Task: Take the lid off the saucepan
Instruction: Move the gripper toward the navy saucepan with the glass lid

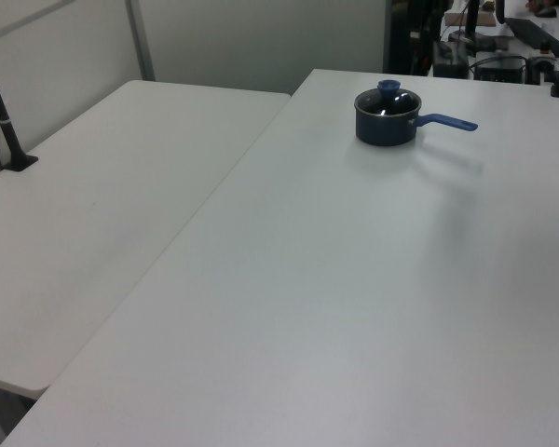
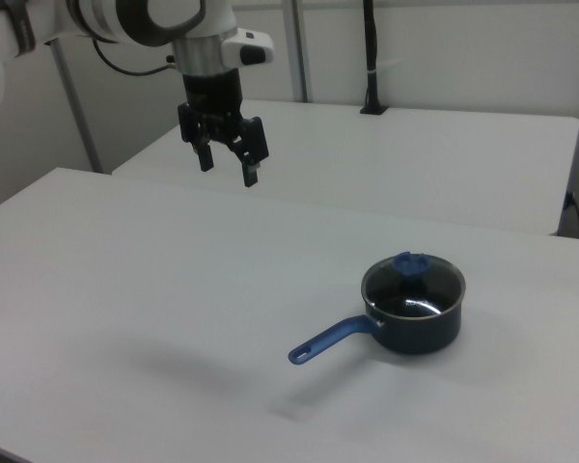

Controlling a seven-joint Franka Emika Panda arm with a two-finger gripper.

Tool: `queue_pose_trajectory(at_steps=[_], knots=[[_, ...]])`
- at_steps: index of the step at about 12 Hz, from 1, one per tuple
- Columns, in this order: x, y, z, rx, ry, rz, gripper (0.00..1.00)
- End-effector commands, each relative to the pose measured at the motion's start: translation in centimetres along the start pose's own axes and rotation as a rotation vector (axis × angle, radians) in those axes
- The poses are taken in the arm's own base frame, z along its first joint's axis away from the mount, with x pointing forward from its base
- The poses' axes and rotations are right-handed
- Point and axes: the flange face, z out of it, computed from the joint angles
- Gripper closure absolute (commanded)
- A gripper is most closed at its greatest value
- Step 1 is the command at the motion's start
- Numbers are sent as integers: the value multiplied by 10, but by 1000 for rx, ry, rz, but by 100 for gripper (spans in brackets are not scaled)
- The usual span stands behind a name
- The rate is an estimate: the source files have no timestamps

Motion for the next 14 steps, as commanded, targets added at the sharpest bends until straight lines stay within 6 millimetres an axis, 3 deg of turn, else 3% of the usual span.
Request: queue_pose_trajectory(at_steps=[1,5,14], knots=[[-2,15,1,-5,12,24,0],[7,13,12,-10,16,17,0],[11,16,13,-8,45,23,0]])
